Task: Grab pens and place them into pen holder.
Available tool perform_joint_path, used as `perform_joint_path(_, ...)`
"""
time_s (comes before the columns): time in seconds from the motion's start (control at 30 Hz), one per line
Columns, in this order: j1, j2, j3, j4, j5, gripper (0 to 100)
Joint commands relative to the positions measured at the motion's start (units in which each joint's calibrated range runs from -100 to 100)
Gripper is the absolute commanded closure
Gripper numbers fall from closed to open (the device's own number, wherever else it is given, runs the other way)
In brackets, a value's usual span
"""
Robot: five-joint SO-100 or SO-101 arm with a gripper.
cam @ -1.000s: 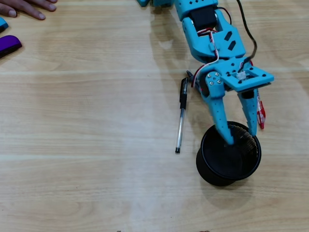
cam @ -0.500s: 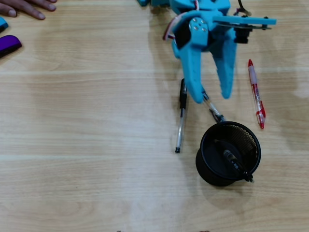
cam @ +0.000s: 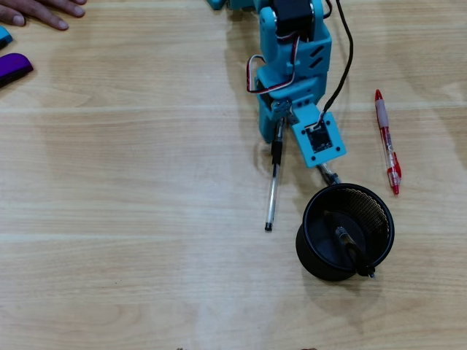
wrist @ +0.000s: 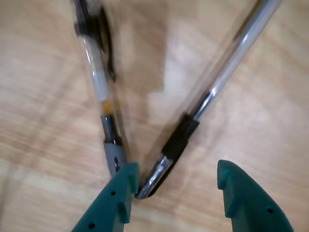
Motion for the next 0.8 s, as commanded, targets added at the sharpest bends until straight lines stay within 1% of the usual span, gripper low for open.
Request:
perform_joint_path(0.0, -0.6, 0.3, -0.3, -5.0, 3.1, 81)
perform_joint_path(0.13, -0.3, 0.8, -0.1, -6.6, 3.9, 81)
perform_joint_path(0.37, 2.4, 8.3, -0.7, -6.8, 3.9, 81)
perform_joint_path(0.63, 3.0, 14.9, 0.0, -14.3, 3.5, 82)
perform_joint_path(0.67, 3.1, 15.1, -0.1, -14.3, 3.5, 84)
perform_joint_path(0.7, 3.4, 15.3, -0.4, -13.9, 3.4, 88)
perform_joint_path(0.77, 4.4, 15.3, -0.6, -13.8, 3.4, 100)
